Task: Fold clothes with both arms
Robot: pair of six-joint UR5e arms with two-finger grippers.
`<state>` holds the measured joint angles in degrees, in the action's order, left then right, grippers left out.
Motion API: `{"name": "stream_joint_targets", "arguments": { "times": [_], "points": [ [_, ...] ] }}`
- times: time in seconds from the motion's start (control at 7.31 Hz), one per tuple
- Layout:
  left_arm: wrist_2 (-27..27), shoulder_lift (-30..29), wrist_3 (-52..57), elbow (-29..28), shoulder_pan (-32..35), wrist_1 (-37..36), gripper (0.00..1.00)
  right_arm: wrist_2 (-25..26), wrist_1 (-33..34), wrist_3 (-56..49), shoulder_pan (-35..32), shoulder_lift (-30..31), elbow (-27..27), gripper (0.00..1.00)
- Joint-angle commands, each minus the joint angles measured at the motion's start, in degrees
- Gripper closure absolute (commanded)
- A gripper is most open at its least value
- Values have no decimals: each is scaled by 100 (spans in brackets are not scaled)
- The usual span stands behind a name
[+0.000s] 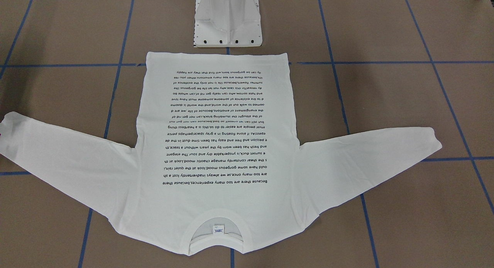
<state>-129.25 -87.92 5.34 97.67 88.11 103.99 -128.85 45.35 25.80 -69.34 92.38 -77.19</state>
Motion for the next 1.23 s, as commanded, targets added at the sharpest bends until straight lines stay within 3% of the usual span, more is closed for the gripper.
{"name": "stream_joint_targets", "arguments": {
  "times": [0.0,0.14,0.27,0.68,1.09],
  "points": [
    [-30,3,2,-20,-4,-28,0,-236,280,39,26,8,2,0],
    [-126,3,2,-3,-4,-28,0,-237,290,65,34,17,19,5],
    [-232,20,10,-11,5,-19,0,-237,290,152,69,34,19,19],
    [-233,20,2,-37,5,7,0,-167,316,197,184,43,28,21],
    [-233,29,11,-55,5,16,0,-149,483,206,184,17,19,39]
  ]
}}
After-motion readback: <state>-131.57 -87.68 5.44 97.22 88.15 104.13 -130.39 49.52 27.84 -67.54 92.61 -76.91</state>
